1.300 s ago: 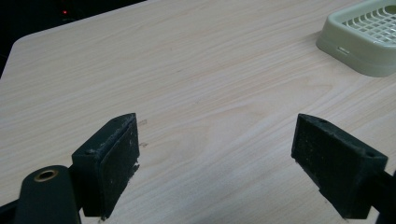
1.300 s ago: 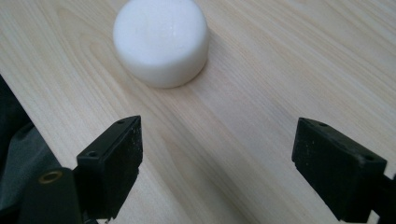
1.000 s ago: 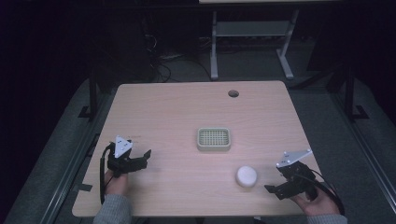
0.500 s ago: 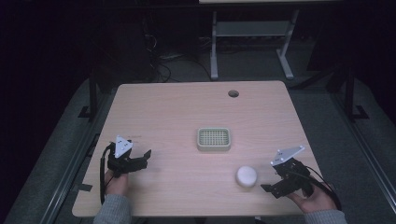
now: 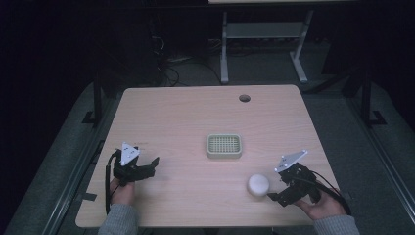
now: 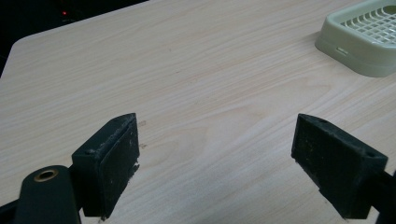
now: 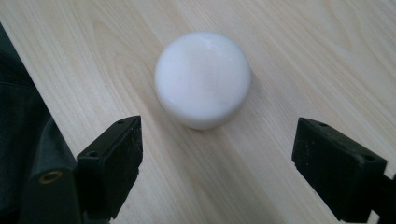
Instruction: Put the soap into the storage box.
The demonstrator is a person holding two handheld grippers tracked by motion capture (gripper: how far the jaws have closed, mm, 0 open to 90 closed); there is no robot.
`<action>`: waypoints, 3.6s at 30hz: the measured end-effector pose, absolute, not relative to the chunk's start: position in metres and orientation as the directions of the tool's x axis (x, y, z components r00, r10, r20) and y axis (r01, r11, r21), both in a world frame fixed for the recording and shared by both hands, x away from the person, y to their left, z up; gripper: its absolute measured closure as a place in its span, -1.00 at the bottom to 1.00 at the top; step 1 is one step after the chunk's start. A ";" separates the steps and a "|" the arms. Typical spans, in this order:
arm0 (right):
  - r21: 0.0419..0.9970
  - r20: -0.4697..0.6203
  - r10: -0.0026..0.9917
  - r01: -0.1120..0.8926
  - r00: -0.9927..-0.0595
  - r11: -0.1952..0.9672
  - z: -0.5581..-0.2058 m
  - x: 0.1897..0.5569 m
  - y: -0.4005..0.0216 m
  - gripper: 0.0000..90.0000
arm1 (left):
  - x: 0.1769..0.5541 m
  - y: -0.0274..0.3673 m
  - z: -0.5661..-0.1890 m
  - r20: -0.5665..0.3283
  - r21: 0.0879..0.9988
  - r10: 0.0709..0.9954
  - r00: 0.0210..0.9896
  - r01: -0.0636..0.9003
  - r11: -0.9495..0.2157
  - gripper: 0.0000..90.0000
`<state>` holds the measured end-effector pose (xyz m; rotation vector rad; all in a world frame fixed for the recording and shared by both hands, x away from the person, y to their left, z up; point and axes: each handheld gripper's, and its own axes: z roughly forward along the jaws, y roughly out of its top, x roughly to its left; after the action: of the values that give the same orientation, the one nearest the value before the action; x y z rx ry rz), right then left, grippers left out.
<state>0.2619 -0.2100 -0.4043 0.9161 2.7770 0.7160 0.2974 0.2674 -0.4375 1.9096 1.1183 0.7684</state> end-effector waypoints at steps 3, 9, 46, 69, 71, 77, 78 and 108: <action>0.463 0.021 0.580 0.522 -0.814 0.716 -0.404 0.265 -0.205 -0.65 | 0.298 0.267 -0.438 0.107 0.850 0.898 0.427 0.429 -0.306 -0.67; 0.442 0.003 0.548 0.492 -0.837 0.750 -0.404 0.271 -0.194 -0.65 | 0.298 0.267 -0.437 0.111 0.851 0.897 0.428 0.426 -0.308 -0.67; 0.330 0.009 0.499 0.473 -0.867 0.817 -0.412 0.294 -0.158 -0.65 | 0.298 0.266 -0.437 0.109 0.852 0.896 0.431 0.423 -0.308 -0.67; 0.230 0.014 0.486 0.476 -0.874 0.849 -0.433 0.304 -0.143 -0.65 | 0.298 0.267 -0.436 0.099 0.858 0.898 0.428 0.420 -0.295 -0.67; 0.222 0.019 0.487 0.479 -0.873 0.849 -0.435 0.305 -0.143 -0.65 | 0.298 0.267 -0.436 0.101 0.858 0.898 0.429 0.419 -0.297 -0.67; 0.201 0.010 0.488 0.480 -0.873 0.854 -0.439 0.305 -0.140 -0.64 | 0.298 0.266 -0.436 0.102 0.857 0.897 0.430 0.420 -0.299 -0.67; 0.199 0.003 0.485 0.476 -0.874 0.857 -0.440 0.305 -0.140 -0.64 | 0.298 0.266 -0.436 0.101 0.857 0.897 0.430 0.420 -0.298 -0.67; 0.190 0.006 0.479 0.471 -0.878 0.862 -0.441 0.306 -0.139 -0.49 | 0.299 0.266 -0.437 0.100 0.859 0.899 0.426 0.419 -0.294 -0.67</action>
<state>0.3060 -0.1387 -0.4408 0.7631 2.9911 0.2885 0.2991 0.2662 -0.4365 1.8876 1.1199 0.7662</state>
